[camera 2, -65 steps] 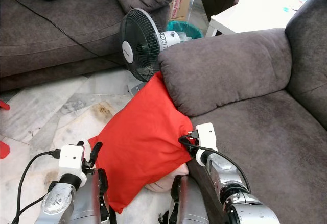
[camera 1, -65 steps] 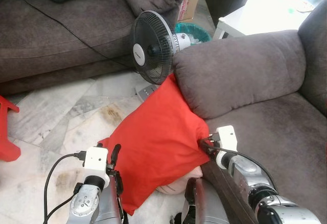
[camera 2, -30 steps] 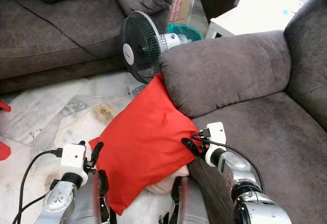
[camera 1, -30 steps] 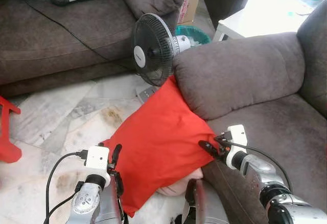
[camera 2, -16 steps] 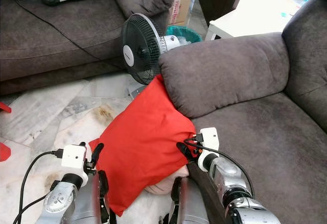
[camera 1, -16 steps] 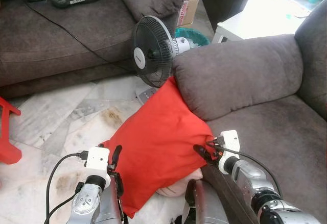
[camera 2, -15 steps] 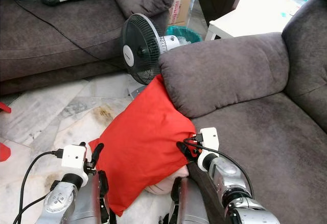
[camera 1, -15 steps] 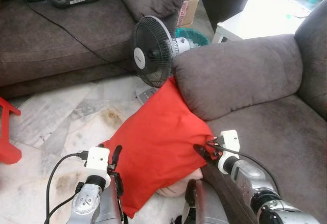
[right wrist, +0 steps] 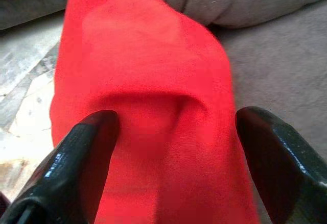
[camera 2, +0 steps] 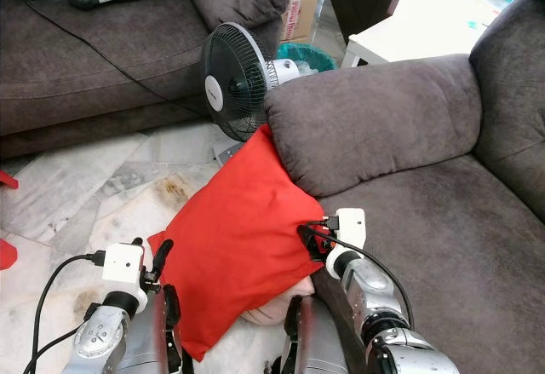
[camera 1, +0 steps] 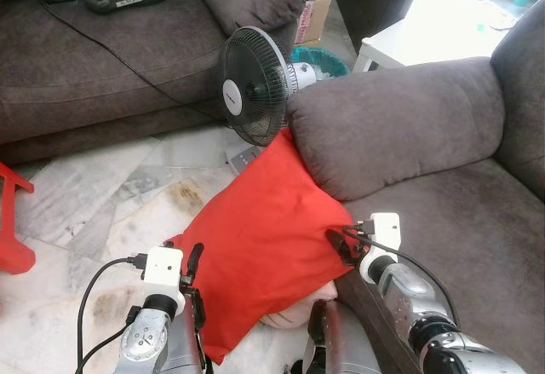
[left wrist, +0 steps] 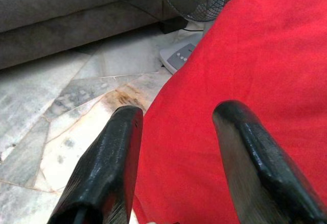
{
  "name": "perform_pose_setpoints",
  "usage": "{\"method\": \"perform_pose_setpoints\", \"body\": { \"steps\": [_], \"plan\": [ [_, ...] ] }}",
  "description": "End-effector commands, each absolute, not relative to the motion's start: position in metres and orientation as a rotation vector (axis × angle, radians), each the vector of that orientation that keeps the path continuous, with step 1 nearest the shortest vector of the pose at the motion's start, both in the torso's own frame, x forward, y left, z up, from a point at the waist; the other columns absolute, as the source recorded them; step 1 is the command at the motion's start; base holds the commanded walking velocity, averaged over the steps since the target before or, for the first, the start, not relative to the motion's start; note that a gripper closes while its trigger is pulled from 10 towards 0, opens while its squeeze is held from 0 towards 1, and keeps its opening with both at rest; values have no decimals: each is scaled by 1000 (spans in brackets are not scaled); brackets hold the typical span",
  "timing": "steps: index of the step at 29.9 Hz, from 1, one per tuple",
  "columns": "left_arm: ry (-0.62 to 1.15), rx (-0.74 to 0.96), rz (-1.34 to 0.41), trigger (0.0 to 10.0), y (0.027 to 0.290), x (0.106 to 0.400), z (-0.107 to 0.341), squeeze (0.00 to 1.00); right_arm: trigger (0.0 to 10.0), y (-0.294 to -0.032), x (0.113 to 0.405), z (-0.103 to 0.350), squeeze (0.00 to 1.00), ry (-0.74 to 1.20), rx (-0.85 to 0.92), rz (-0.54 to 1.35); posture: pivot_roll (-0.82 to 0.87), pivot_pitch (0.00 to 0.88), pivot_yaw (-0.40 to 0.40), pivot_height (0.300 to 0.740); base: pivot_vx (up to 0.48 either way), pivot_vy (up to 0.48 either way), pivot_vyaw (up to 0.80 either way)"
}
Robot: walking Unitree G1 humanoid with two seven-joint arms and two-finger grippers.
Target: Move the pillow to the sofa from floor
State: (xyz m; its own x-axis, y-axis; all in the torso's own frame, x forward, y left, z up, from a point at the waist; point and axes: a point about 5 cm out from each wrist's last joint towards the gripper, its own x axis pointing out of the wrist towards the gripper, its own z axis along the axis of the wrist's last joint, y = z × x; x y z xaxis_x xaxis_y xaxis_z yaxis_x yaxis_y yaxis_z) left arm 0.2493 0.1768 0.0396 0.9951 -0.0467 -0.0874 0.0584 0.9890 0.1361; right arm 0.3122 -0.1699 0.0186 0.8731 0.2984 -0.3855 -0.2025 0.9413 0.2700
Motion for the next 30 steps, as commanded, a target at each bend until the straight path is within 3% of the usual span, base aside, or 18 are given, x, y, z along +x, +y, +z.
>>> {"method": "perform_pose_setpoints", "body": {
  "steps": [1,30],
  "plan": [
    [85,153,-65,10000,173,245,38,0,10000,-172,310,16,0,449,228,251,190,144,-157,571,0,0,0],
    [46,149,-44,10000,170,237,52,0,10000,-163,315,19,0,403,291,168,228,230,-172,571,0,0,0]
  ]
}}
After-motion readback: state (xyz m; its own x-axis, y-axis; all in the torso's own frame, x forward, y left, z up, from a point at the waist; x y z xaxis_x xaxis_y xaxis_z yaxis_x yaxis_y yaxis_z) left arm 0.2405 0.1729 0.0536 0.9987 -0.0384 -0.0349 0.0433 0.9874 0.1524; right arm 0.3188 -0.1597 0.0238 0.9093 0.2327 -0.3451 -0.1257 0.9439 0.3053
